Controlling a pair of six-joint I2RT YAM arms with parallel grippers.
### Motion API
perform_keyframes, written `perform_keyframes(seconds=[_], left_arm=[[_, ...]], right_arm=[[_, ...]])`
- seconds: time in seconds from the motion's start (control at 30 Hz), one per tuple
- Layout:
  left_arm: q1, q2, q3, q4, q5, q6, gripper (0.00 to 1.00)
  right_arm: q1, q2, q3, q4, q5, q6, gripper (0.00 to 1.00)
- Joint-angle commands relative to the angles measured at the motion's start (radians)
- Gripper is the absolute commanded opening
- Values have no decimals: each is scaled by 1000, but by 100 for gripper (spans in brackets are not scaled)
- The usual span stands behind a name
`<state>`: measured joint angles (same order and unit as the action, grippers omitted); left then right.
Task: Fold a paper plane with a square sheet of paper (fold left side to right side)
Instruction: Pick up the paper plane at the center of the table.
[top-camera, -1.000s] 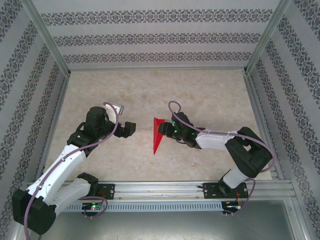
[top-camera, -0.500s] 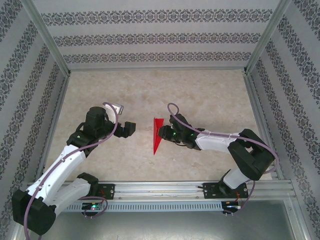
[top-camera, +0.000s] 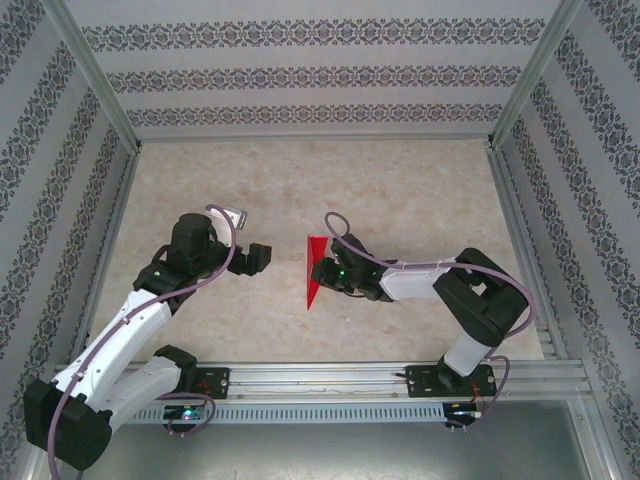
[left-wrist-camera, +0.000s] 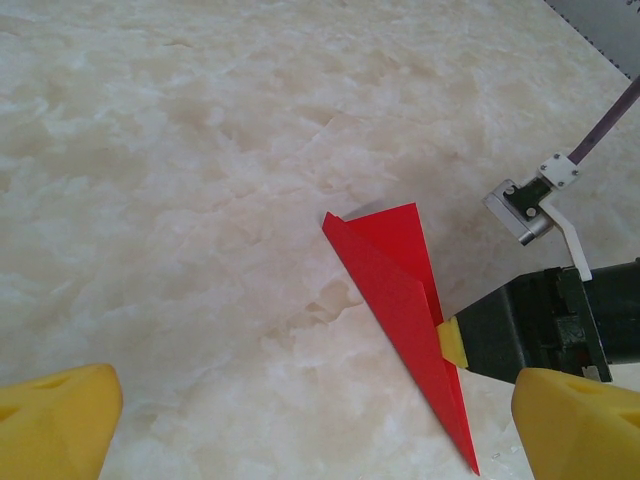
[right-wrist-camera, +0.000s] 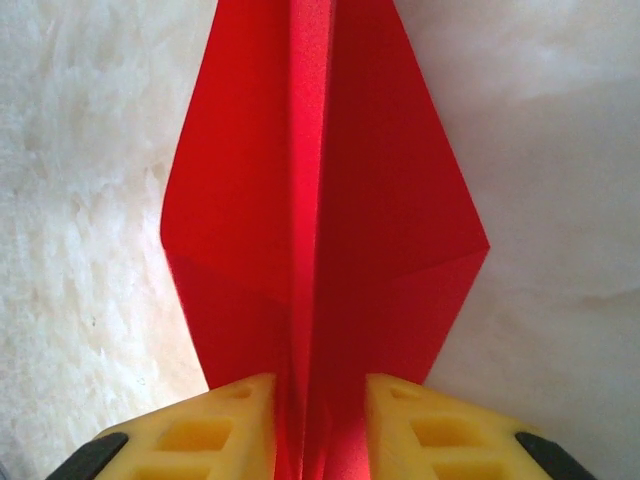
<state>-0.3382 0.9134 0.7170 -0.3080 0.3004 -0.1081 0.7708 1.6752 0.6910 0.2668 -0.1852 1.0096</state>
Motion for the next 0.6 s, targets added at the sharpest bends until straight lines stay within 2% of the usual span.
perform_keyframes(seconds=[0.0,0.27,0.57], left_arm=[[17,-11,-1,-8,-16,25,100],[16,-13,-1,-12,-17,26,100],[16,-14,1,-15,-20,30,100]], right_arm=[[13,22,11,29,-14,18,27],[24,60,42,28,-18,22,20],[29,-52,39,-55,8,1,0]])
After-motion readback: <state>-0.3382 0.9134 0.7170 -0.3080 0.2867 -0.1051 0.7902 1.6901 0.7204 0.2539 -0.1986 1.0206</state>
